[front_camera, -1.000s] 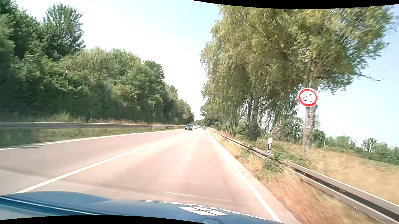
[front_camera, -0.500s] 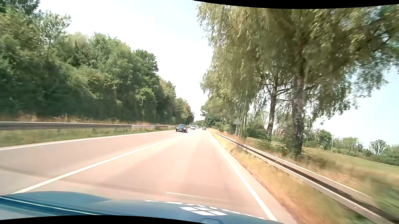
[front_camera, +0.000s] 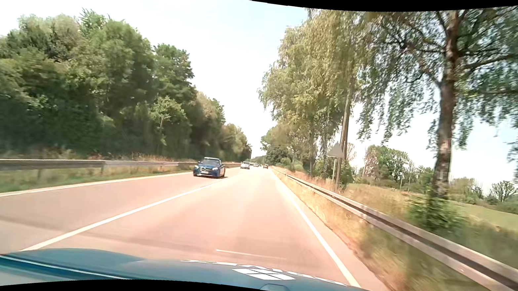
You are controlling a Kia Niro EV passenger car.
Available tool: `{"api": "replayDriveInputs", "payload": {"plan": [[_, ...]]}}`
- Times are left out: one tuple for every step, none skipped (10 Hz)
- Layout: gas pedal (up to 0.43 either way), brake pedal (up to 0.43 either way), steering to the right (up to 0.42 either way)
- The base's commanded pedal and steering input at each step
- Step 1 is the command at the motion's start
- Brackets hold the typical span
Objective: Follow the waypoints while adhering to traffic rules and regulations
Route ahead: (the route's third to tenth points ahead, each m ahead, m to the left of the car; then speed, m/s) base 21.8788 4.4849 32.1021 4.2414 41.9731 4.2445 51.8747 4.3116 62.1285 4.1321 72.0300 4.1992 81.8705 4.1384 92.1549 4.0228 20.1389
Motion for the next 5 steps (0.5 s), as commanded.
{"api": "replayDriveInputs", "payload": {"plan": [[0.150,0.000,-0.001],[0.150,0.000,-0.001],[0.150,0.000,-0.001],[0.157,0.000,-0.001],[0.157,0.000,-0.001]]}}
